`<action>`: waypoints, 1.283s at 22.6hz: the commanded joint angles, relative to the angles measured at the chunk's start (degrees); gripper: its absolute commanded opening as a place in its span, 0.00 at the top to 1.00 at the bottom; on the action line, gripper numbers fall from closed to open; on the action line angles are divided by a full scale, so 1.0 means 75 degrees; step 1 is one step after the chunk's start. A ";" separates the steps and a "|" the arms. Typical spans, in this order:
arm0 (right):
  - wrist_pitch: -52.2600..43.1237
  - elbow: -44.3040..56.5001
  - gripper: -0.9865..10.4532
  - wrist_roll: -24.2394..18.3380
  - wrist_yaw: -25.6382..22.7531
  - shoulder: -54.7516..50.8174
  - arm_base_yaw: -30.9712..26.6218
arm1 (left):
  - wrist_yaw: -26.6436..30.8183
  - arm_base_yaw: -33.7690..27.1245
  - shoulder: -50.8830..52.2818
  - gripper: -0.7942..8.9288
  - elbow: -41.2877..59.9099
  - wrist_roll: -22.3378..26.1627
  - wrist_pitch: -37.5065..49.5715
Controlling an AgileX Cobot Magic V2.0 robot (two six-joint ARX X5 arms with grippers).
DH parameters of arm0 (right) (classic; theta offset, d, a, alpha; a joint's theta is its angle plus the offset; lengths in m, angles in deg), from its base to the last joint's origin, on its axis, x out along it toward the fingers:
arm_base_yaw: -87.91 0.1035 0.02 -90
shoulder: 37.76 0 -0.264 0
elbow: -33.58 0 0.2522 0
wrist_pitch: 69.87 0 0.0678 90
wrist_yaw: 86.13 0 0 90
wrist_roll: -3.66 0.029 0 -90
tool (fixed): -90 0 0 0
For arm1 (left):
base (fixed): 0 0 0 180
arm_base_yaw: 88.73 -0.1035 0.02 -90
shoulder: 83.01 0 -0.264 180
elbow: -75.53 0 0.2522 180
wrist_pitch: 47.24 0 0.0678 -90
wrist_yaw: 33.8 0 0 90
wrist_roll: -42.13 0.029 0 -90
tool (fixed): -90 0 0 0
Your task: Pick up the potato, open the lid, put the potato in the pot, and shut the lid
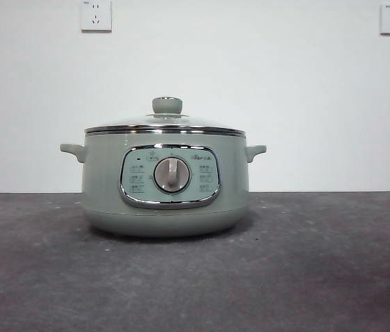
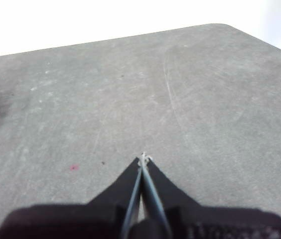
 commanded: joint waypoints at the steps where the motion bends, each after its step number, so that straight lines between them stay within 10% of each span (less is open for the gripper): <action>1: -0.0017 0.0102 0.91 -0.0379 0.0283 -0.0181 -0.0210 | 0.0000 -0.0017 -0.0003 0.92 0.0082 -0.0047 0.0055; 29: 0.0055 0.0102 0.91 -0.0597 0.1638 -0.0405 -0.0358 | 0.0000 -0.0017 -0.0003 0.92 0.0079 -0.0047 0.0055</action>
